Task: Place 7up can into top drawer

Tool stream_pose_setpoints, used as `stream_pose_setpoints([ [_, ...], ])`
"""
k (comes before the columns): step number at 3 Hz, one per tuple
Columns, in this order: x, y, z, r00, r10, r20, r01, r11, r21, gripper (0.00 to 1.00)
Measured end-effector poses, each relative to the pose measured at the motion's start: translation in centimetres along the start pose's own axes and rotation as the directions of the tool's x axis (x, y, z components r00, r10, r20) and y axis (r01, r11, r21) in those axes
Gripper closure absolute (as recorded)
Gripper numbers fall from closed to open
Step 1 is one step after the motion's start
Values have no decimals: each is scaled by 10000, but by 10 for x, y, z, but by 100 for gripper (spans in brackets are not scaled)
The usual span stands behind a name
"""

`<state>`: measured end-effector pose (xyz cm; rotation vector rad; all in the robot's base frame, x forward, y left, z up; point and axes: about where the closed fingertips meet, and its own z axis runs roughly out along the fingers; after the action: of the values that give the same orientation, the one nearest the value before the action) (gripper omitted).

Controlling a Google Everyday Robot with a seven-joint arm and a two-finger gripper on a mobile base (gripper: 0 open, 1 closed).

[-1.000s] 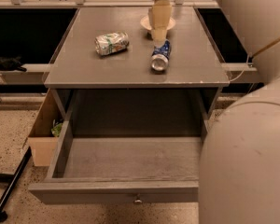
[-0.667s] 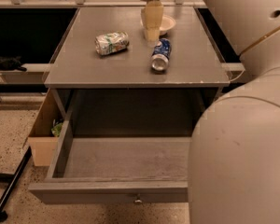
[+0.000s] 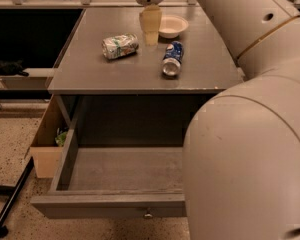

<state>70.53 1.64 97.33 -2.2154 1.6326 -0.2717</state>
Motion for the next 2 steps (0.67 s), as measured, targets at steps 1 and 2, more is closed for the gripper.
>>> stream_pose_setpoints([
  [1, 0, 0, 0, 10000, 0, 0, 0, 10000, 0, 0],
  [2, 1, -5, 1, 9990, 171, 408, -183, 9994, 289, 0],
])
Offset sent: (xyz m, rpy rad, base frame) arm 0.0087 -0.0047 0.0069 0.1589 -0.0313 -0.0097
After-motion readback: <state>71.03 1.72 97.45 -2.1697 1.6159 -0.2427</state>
